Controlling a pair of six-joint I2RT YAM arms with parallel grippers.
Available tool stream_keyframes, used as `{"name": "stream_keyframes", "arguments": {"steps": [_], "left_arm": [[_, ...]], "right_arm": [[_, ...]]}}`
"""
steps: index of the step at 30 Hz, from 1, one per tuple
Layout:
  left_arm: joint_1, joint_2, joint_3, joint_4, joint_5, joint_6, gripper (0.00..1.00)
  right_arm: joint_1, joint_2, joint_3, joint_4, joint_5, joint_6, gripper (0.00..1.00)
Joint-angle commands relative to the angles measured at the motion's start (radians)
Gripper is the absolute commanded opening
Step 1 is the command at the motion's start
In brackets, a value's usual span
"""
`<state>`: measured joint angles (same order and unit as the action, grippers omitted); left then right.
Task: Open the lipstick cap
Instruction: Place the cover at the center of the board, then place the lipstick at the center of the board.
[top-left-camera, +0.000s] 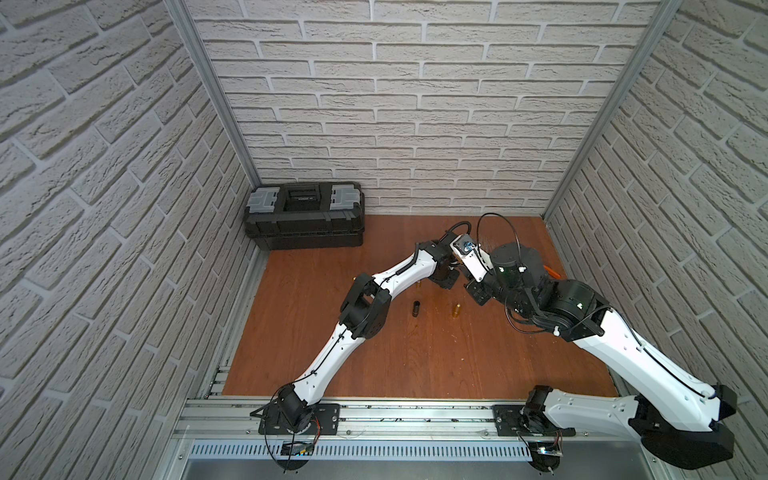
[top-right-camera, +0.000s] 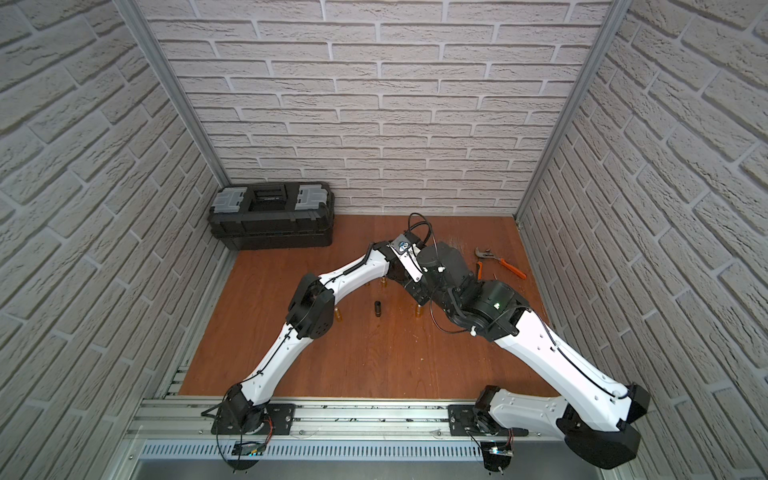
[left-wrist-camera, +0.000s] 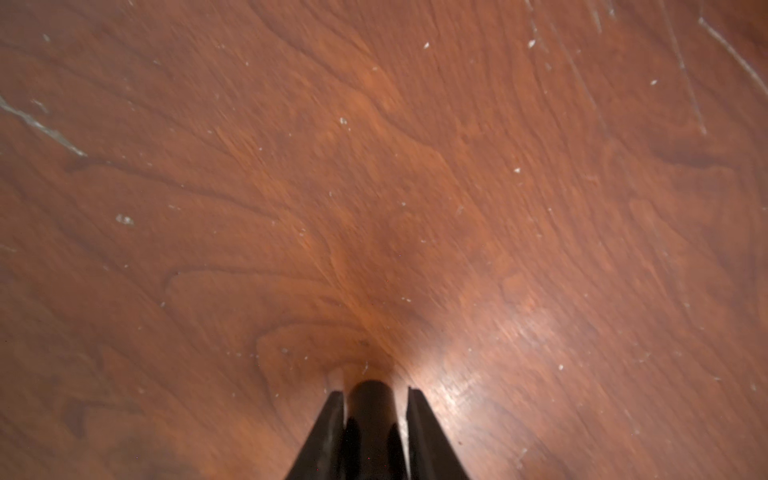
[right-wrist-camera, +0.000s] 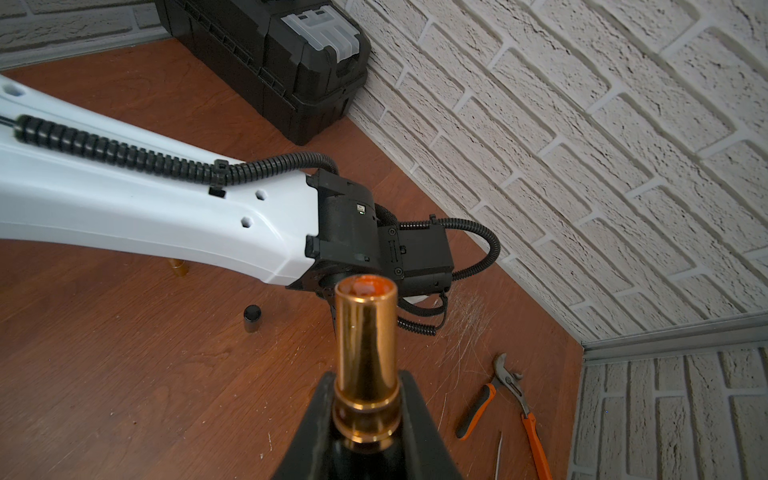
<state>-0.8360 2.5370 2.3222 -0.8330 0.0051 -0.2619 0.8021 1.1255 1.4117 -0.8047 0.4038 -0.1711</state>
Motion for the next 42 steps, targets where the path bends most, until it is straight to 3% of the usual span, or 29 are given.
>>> {"name": "stream_keyframes", "arguments": {"steps": [1, 9, 13, 18, 24, 30, 42], "left_arm": [[-0.008, -0.031, 0.044, -0.009, -0.001, 0.008, 0.35], [0.015, -0.095, 0.135, -0.131, 0.038, -0.053, 0.43], [0.105, -0.187, 0.113, -0.166, 0.252, -0.191, 0.43], [0.261, -0.414, -0.084, -0.090, 0.567, -0.319, 0.45], [0.398, -0.631, -0.285, -0.031, 0.746, -0.396, 0.49], [0.431, -0.808, -0.426, 0.050, 0.815, -0.437, 0.54], [0.431, -0.952, -0.536, -0.020, 0.880, -0.392, 0.55]], "right_arm": [[-0.001, -0.005, 0.015, 0.025, 0.007, 0.009, 0.11], [-0.001, -0.010, 0.019, 0.021, 0.005, 0.011, 0.11], [-0.001, -0.012, 0.025, 0.020, -0.010, 0.005, 0.11], [-0.001, 0.005, 0.021, 0.024, -0.034, 0.019, 0.11], [-0.001, 0.051, 0.003, 0.070, -0.069, 0.027, 0.11], [-0.001, 0.135, 0.043, 0.119, -0.132, 0.019, 0.10], [0.000, 0.325, 0.145, 0.211, -0.242, 0.017, 0.10]]}}
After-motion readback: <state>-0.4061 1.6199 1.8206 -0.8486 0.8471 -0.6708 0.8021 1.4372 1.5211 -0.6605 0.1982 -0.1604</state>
